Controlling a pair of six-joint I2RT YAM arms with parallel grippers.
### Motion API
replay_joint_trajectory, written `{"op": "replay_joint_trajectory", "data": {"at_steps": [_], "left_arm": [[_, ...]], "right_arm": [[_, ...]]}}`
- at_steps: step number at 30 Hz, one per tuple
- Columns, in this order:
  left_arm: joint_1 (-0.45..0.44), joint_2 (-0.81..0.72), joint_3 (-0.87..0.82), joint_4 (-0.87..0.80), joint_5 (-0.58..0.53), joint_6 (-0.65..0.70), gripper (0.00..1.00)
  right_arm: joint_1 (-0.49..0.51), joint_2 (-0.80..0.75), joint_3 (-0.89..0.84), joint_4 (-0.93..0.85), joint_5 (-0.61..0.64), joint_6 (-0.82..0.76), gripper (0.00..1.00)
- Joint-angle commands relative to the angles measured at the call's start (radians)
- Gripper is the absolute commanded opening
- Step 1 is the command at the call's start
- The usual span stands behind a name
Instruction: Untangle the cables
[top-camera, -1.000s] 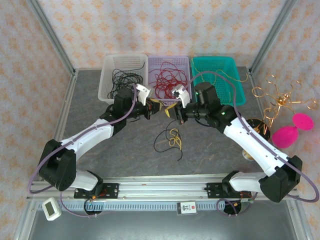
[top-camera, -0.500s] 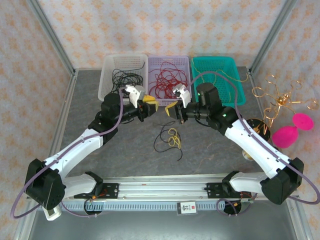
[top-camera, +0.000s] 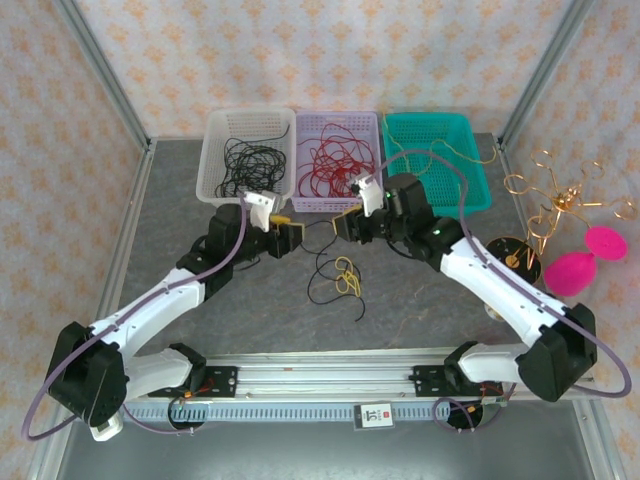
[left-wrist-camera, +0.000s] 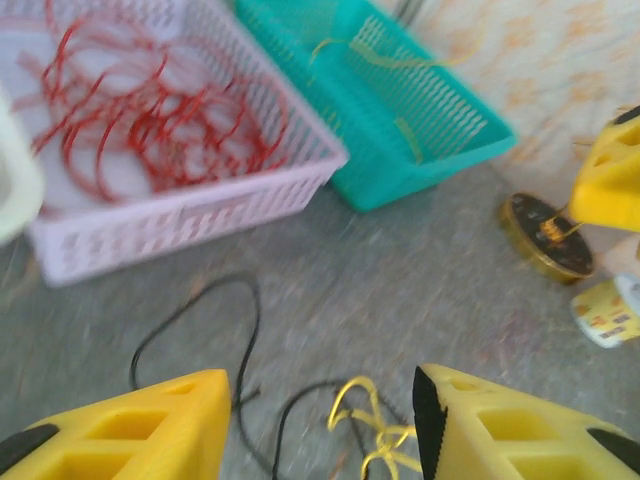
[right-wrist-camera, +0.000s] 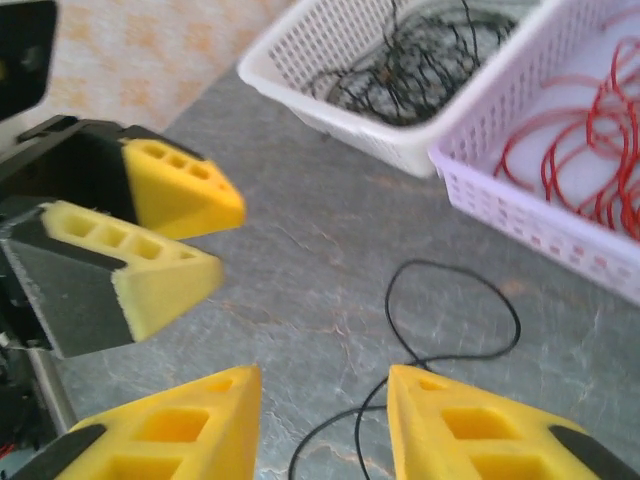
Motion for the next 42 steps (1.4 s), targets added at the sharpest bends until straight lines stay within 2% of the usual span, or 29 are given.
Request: {"op": "replay_joint_trajectory", "data": {"at_steps": [1,3,7,10,14,22,26,30,34,38,42], "left_arm": [[-0.006,-0.003,-0.064,-0.012,-0.085,-0.124,0.49],[-0.006,-0.008,-0.096,0.015,-0.1,-0.15,0.47],[-0.004,-0.036,-0.126,0.049,-0.1,-0.17,0.46],[-0.006,-0.051,-0.131,0.038,-0.086,-0.164,0.47],[-0.005,-0.08,-0.145,0.027,-0.091,-0.163,0.47],[-0.006,-0.089,-0.153,0.019,-0.082,-0.155,0.48],[-0.006,-0.09,-0.152,0.019,-0.07,-0.157,0.48],[-0.006,-0.108,-0.155,0.0,-0.083,-0.152,0.48],[-0.007,-0.114,-0.149,-0.02,-0.093,-0.144,0.48],[-0.005,-0.115,-0.136,-0.044,-0.098,-0.128,0.48],[-0.004,-0.128,-0.115,-0.09,-0.107,-0.09,0.51]], "right_arm": [[0.012,0.057,-0.076,0.108,0.094,0.091,0.42],[0.032,0.113,-0.096,0.168,0.182,0.094,0.44],[0.027,0.239,-0.123,0.313,0.252,0.123,0.5],[0.023,0.337,-0.131,0.421,0.247,0.121,0.51],[0.013,0.431,-0.139,0.521,0.306,0.122,0.53],[-0.005,0.52,-0.191,0.723,0.362,0.173,0.56],[0.003,0.58,-0.191,0.789,0.323,0.15,0.56],[0.015,0.612,-0.185,0.841,0.287,0.137,0.49],[0.016,0.642,-0.175,0.867,0.291,0.138,0.37],[0.018,0.636,-0.166,0.876,0.24,0.121,0.18],[0.035,0.533,-0.182,0.817,0.246,0.084,0.02]]}}
